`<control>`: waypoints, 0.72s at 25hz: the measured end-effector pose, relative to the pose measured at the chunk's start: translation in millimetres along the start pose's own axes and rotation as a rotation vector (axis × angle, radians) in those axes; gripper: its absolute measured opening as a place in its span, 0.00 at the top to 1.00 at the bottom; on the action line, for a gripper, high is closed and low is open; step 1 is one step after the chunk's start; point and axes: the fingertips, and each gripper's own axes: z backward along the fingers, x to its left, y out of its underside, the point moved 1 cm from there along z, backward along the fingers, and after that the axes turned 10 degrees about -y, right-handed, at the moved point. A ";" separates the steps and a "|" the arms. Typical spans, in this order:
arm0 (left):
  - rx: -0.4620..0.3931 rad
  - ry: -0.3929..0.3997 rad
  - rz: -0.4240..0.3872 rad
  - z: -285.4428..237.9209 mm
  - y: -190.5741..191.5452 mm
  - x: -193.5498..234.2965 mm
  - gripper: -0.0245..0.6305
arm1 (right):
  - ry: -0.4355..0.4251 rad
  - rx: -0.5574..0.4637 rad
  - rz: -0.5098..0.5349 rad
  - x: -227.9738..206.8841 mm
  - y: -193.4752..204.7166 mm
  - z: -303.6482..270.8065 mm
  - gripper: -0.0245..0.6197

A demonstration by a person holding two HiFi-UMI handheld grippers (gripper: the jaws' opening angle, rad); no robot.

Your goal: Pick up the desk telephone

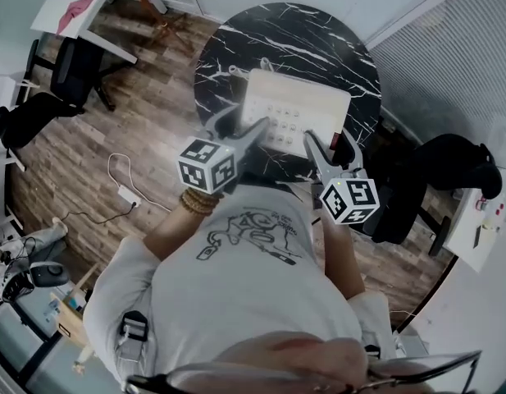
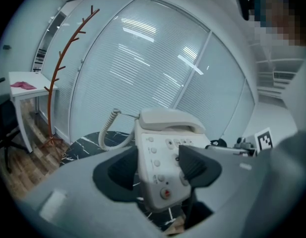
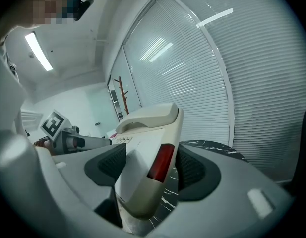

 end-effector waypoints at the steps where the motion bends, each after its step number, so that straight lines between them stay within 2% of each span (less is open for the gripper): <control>1: -0.005 0.001 0.000 1.5 -3.0 -2.0 0.57 | 0.001 -0.004 0.003 1.2 -3.5 1.6 0.47; 6: -0.013 0.010 -0.005 4.0 -14.2 -8.0 0.57 | 0.009 -0.021 0.022 4.0 -18.0 4.8 0.47; 18: -0.028 0.006 -0.009 3.1 -15.9 -5.3 0.57 | 0.020 -0.031 0.019 5.4 -17.3 2.4 0.47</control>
